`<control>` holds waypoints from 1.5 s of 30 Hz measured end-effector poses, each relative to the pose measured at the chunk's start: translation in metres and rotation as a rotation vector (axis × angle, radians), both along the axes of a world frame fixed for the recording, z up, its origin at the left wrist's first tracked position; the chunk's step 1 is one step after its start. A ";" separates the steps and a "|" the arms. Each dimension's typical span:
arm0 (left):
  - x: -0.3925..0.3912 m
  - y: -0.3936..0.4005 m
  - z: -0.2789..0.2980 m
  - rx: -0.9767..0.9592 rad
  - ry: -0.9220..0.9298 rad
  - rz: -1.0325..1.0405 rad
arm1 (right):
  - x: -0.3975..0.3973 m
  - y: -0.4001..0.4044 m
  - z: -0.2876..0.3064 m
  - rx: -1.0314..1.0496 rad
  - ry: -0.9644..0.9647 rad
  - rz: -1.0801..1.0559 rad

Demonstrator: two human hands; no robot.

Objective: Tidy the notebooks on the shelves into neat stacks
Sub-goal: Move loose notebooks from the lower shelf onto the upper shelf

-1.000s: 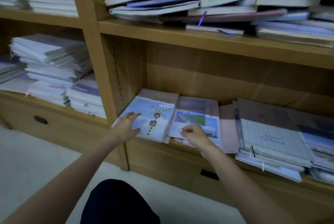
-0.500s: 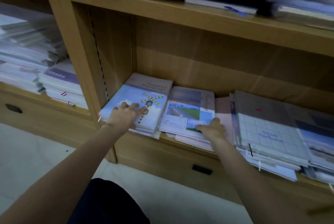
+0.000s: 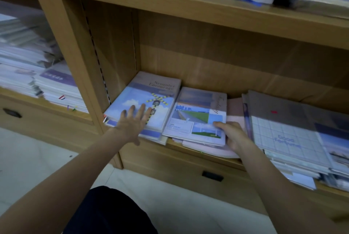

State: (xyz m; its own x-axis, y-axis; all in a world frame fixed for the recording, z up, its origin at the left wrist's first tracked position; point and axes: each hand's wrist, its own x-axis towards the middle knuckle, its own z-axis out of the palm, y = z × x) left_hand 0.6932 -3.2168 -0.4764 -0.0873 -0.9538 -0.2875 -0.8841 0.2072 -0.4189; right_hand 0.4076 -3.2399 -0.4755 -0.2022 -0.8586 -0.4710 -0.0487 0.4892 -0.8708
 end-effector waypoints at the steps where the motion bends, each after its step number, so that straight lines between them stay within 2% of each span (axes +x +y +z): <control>1: -0.001 0.002 -0.004 -0.027 -0.011 0.011 | 0.001 0.000 -0.001 -0.005 0.020 0.007; 4: 0.002 -0.002 -0.004 -0.099 0.047 0.028 | 0.005 0.001 -0.004 -0.045 0.133 0.054; 6: 0.008 -0.008 0.000 -0.069 0.138 0.036 | 0.008 0.001 -0.004 -0.113 0.256 0.087; 8: 0.012 -0.011 0.001 -0.056 0.175 0.037 | 0.016 0.001 -0.002 -0.206 0.287 0.097; 10: 0.015 -0.011 0.000 -0.063 0.196 0.040 | 0.022 -0.003 -0.001 -0.252 0.216 0.072; 14: 0.009 -0.009 -0.001 -0.060 0.225 0.087 | 0.016 -0.006 -0.007 -0.144 0.084 -0.017; 19: -0.011 -0.006 -0.001 -0.046 0.244 0.195 | 0.010 -0.004 0.003 -0.128 -0.140 -0.137; 22: -0.013 -0.004 -0.005 -0.065 0.274 0.226 | 0.008 -0.005 0.007 -0.126 -0.174 -0.147; 24: -0.014 0.000 -0.004 -0.056 0.304 0.236 | 0.014 -0.004 0.009 -0.141 -0.116 -0.150; 26: -0.018 0.004 -0.002 -0.067 0.357 0.228 | 0.020 -0.003 0.009 -0.196 0.025 -0.147; 29: -0.028 0.012 -0.001 -0.099 0.453 0.139 | 0.025 0.000 0.012 -0.290 0.155 -0.088; 32: -0.037 0.015 -0.003 -0.117 0.442 0.049 | 0.025 -0.004 0.025 -0.356 0.293 -0.060; 35: -0.042 0.013 -0.003 -0.110 0.465 0.033 | 0.013 -0.009 0.045 -0.382 0.331 -0.102; 38: -0.047 0.011 -0.003 -0.137 0.451 -0.011 | -0.016 -0.007 0.061 -0.400 0.284 -0.150; 45: -0.091 -0.007 -0.003 -0.019 0.270 -0.234 | -0.096 0.010 0.082 -0.336 0.400 -0.268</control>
State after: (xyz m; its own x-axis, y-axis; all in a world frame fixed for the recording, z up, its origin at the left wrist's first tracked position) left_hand 0.6019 -3.2238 -0.4792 -0.3746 -0.9039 -0.2066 -0.8928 0.4118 -0.1826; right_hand 0.3111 -3.2296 -0.3939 -0.5387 -0.8422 -0.0243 -0.3182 0.2301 -0.9197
